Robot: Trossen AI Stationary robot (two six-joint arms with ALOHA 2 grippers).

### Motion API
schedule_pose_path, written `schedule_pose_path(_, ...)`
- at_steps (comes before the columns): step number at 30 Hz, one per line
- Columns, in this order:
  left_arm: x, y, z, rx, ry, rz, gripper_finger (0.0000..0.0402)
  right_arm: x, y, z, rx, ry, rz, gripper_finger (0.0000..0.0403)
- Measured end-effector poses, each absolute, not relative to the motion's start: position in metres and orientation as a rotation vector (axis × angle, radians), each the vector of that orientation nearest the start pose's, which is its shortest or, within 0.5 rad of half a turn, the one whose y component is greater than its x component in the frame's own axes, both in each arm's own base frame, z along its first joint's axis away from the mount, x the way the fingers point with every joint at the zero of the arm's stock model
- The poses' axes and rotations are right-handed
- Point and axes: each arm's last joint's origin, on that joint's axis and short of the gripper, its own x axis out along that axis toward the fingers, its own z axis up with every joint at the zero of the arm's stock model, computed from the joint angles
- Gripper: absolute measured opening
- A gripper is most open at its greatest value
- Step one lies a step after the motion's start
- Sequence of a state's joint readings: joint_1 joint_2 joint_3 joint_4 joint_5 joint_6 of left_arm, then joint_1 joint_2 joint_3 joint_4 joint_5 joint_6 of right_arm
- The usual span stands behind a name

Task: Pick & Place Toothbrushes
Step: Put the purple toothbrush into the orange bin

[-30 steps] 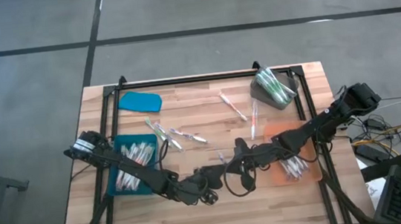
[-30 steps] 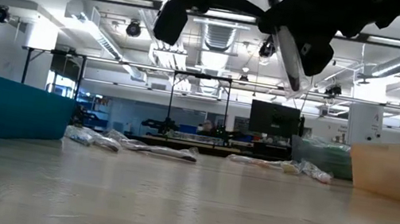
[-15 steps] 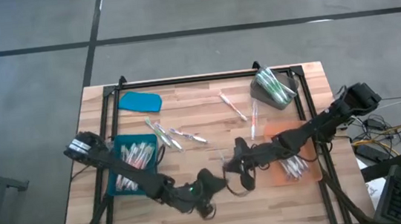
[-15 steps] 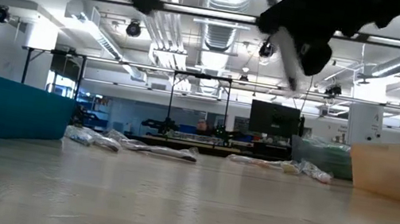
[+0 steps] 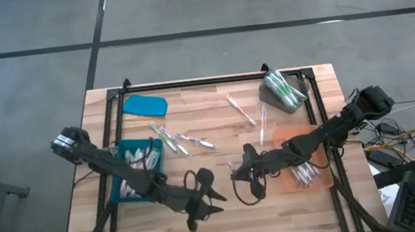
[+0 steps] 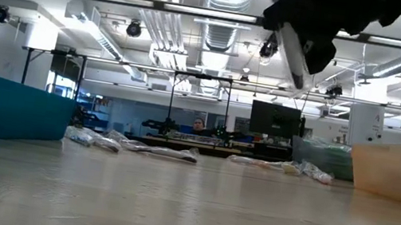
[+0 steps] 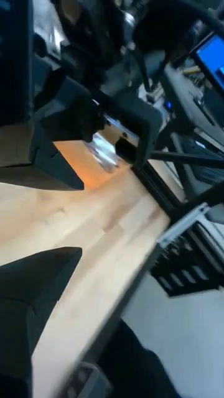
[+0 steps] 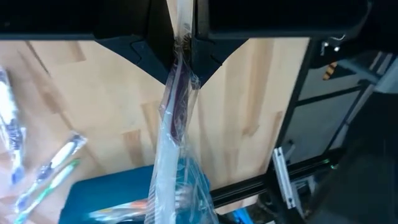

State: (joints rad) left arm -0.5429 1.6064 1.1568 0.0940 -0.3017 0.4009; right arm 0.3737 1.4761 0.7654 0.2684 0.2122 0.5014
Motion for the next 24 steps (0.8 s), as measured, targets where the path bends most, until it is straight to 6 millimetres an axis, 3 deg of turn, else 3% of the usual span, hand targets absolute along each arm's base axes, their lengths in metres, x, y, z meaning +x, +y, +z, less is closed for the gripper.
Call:
schedule_pose_path(6,0.313,-0.171,0.297,0.452,0.240,-0.361,0.0150,0.288,0.105,0.211,0.365,0.450,0.043,0.0025)
schedule_pose_path(12,0.304,-0.156,0.297,0.438,0.216,-0.335,0.0128,0.288,0.106,0.211,0.362,0.452,0.048,0.0025)
schedule_pose_path(24,0.243,-0.102,0.262,0.265,-0.151,-0.200,0.0099,0.288,0.105,0.211,0.360,0.447,0.047,0.0025)
